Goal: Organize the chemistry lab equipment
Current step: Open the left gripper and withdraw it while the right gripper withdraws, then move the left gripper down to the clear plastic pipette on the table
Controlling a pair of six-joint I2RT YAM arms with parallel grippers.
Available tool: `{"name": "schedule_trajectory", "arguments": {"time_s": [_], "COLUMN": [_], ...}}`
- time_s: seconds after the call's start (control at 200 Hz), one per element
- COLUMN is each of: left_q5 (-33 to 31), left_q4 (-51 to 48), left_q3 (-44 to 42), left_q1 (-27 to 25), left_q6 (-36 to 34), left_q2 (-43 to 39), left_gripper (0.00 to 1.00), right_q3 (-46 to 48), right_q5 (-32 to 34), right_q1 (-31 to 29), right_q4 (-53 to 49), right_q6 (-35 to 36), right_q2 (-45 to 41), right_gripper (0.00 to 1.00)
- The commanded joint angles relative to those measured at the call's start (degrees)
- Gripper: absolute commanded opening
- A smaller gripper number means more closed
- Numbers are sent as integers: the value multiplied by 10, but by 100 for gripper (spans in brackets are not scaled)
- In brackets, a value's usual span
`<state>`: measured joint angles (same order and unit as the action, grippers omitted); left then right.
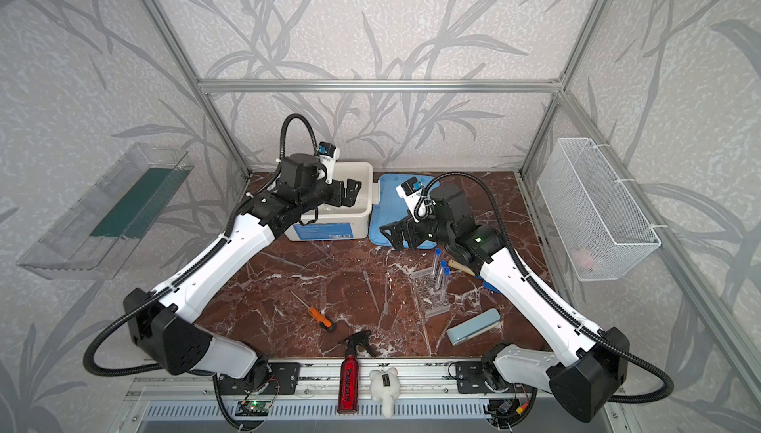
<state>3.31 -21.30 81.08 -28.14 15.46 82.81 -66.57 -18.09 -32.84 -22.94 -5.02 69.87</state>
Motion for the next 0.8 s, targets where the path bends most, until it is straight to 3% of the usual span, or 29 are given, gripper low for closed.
{"name": "schedule_trajectory", "arguments": {"time_s": [0.0,0.13,0.415,0.635,0.795], "left_q5": [15,-48,-131,-198,-181], "left_q4": [6,-75,-136,-81,-43], "left_q3": [-37,-66,-186,-273,-314], "left_q1": [-19,-54,-142,-220,-227], "left_q6": [183,209,424,556,629], "left_q2": [-36,-56,-76,-75,-50], "left_gripper": [99,99,98,88,78], "right_q3": [23,59,103,110,107], "right_q5": [-12,-6,-2,0,-2], "right_q1": [0,0,-10,-28,-50], "right_q4": [-28,-30,-31,-19,-20], "right_q6": [25,46,76,73,71], "right_q2": [-16,-34,-51,-45,-20], "right_gripper": [100,99,97,97,99]}}
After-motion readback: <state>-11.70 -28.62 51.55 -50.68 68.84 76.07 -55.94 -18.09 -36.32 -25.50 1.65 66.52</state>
